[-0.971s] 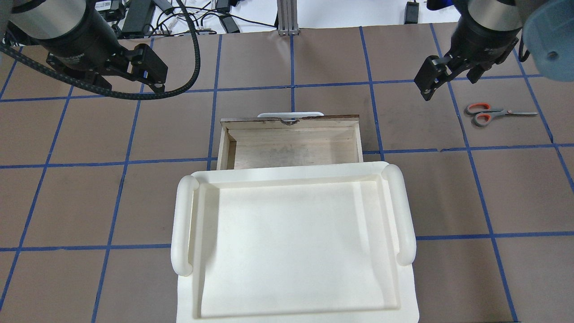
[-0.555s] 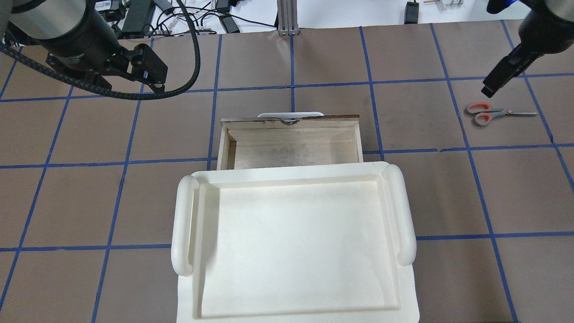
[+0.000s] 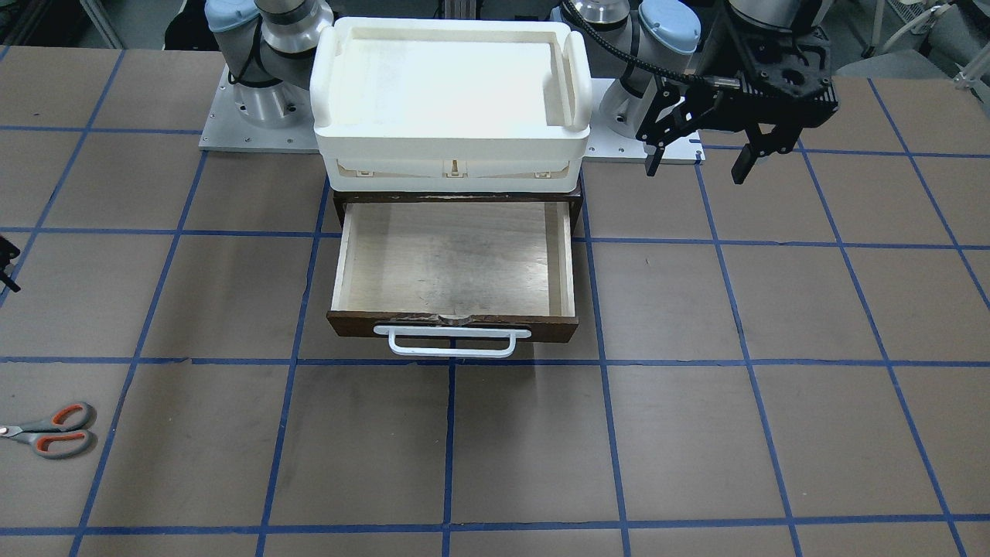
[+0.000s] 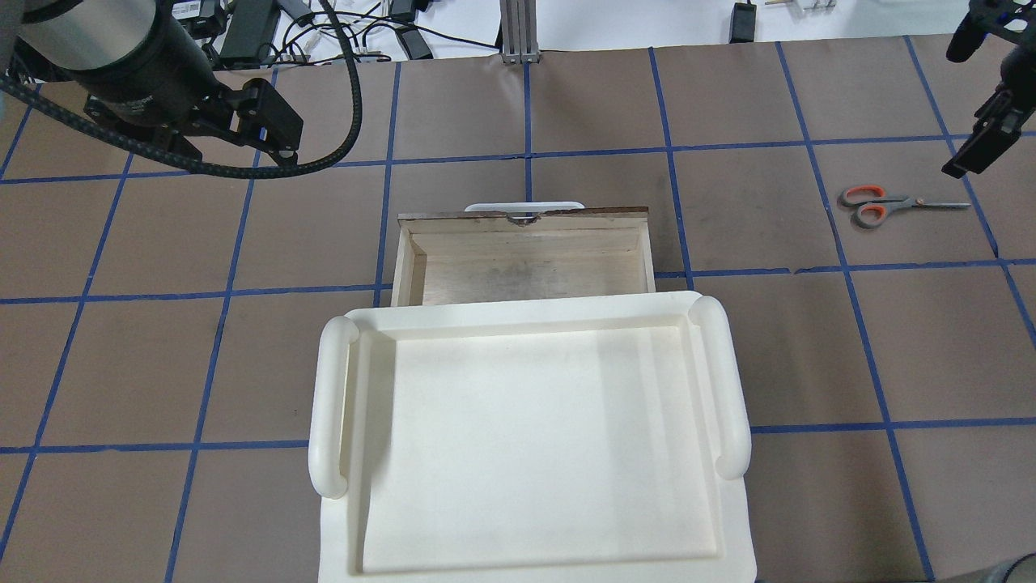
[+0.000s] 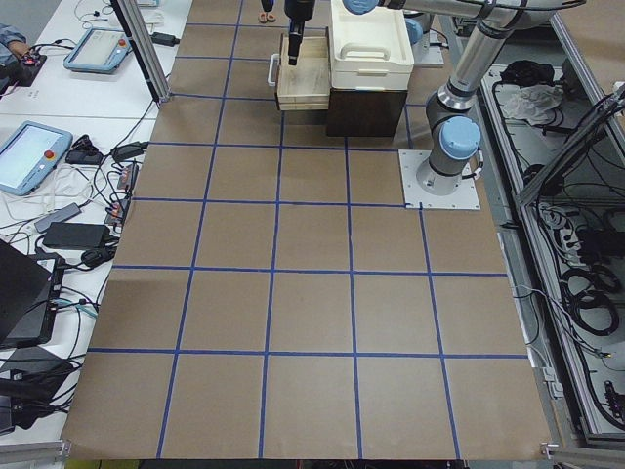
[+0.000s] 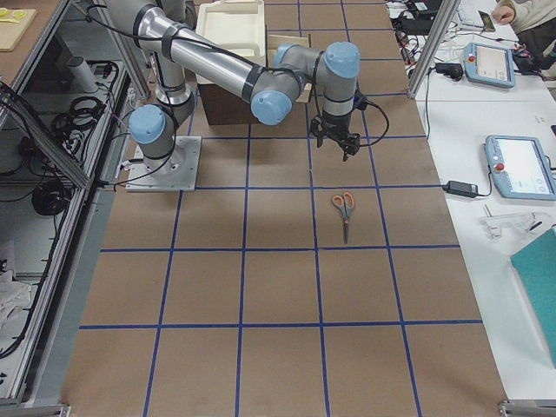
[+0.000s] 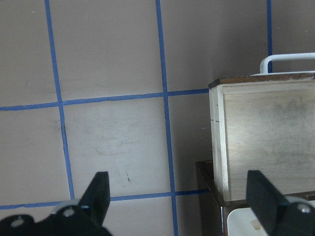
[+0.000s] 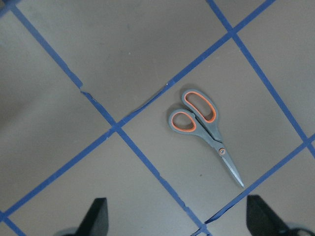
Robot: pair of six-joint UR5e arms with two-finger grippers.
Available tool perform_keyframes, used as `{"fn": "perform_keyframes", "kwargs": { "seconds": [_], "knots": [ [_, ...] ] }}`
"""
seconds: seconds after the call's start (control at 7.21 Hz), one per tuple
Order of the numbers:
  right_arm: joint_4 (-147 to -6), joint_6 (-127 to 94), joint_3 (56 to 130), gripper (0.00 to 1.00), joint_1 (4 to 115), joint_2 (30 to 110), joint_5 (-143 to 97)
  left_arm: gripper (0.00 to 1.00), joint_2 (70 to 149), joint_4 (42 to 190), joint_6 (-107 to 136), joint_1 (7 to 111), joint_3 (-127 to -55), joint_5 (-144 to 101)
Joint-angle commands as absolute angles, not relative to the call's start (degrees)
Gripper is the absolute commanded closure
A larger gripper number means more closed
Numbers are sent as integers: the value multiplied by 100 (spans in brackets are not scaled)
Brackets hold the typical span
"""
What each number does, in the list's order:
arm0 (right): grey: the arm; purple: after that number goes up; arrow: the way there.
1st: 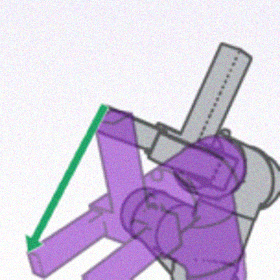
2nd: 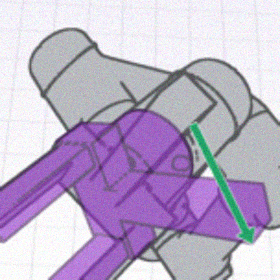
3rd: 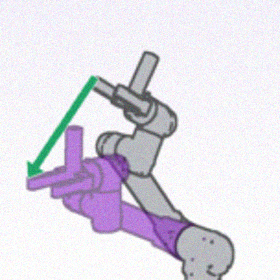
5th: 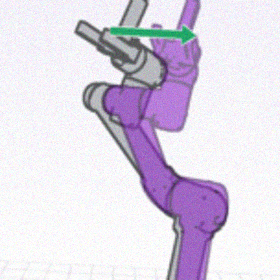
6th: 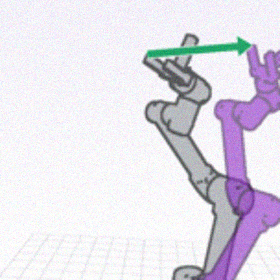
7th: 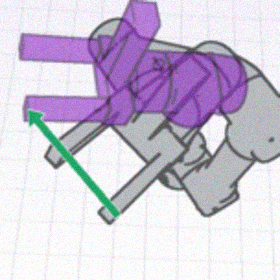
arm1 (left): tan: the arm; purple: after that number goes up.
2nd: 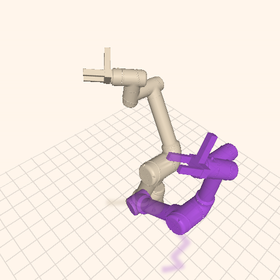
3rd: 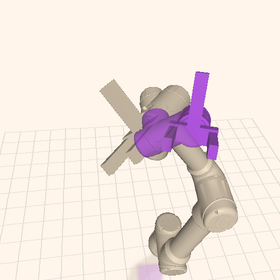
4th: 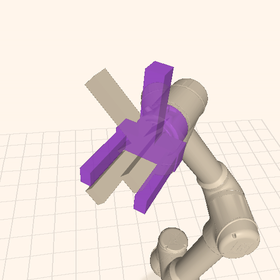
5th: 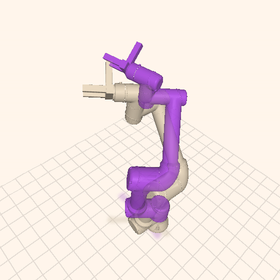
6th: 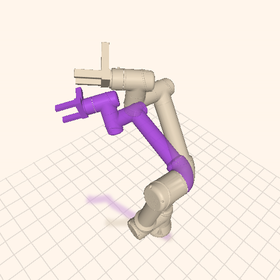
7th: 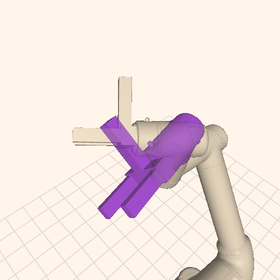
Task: Put scissors in drawer and close it
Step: 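Lower the right gripper over the scissors handles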
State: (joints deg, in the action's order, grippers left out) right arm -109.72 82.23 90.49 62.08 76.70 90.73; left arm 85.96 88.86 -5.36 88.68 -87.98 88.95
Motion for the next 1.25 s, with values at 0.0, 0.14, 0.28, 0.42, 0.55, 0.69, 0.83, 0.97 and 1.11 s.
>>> {"fn": "perform_keyframes", "kwargs": {
  "seconds": [0.0, 0.14, 0.28, 0.42, 0.55, 0.69, 0.83, 0.97, 1.11],
  "knots": [
    [-11432, 9566, 9018, 0, 5802, 7131, 9053, 0, 8596, 8886, -536, 8868, -8798, 8895],
    [-11765, 10015, 9018, 0, 5766, 6902, 9079, 0, 8596, 8886, -536, 8868, -8798, 8895],
    [-12030, 10194, 9018, 0, 5722, 6595, 9070, 0, 8596, 8886, -545, 8868, -8798, 8895],
    [-12084, 10413, 9018, 0, 5722, 6470, 9018, 0, 8604, 8877, -545, 8877, -8798, 8895],
    [-12094, 10606, 9018, 0, 5713, 6312, 9018, 0, 8604, 8877, -545, 8868, -8798, 8895],
    [-12102, 10852, 9018, 0, 5704, 6110, 9009, 0, 8604, 8877, -545, 8877, -8798, 8895],
    [-12103, 11307, 9018, 0, 5687, 5978, 9000, 0, 8604, 8877, -545, 8868, -8798, 8895],
    [-12268, 11529, 9018, 0, 5678, 5907, 9009, 0, 8596, 8886, -545, 8868, -8798, 8895],
    [-12426, 11627, 9018, 0, 5686, 5741, 9000, 0, 8596, 8903, -545, 8868, -8798, 8895]
  ]
}}
